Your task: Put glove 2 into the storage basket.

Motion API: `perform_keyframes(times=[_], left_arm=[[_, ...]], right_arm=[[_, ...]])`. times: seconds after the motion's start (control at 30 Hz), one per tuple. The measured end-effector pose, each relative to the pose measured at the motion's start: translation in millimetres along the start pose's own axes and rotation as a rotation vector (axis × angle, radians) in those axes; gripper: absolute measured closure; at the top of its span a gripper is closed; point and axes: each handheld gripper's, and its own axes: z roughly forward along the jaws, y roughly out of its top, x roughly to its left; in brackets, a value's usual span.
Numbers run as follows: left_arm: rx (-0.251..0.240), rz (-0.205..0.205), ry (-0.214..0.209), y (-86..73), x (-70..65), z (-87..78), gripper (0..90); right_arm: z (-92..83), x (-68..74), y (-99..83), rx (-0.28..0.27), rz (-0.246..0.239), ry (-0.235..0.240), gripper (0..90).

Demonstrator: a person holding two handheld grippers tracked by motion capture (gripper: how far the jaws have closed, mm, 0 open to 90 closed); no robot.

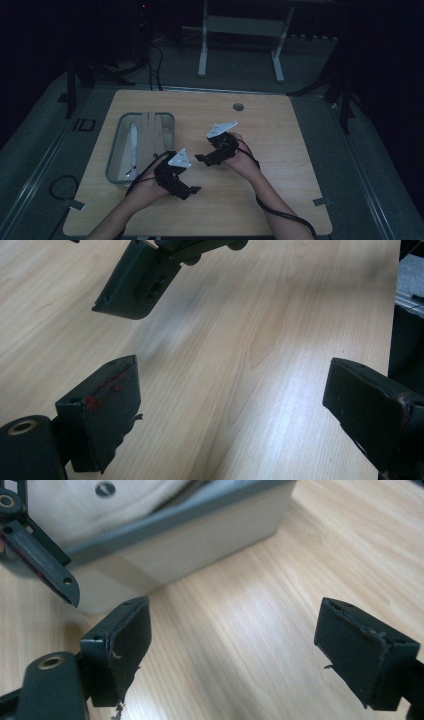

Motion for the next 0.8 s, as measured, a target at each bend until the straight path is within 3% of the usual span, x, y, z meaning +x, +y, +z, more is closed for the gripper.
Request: perform_keyframes(times=[0.23,0.43,0.8], left_arm=[[0.013,0.011,-0.037,3.4,-6.8,20.4,8.4],[0.029,0.052,-0.071,2.3,-14.2,39.5,8.8],[0.046,0.085,-0.116,3.0,-23.5,67.0,8.7]], right_arm=[[-2.7,-3.6,-23.8,0.015,0.004,-0.006,15.1],[-8.1,-5.6,-51.8,0.003,0.012,-0.001,15.1],[-27.7,-9.6,-83.2,-0.03,0.002,-0.003,15.1]])
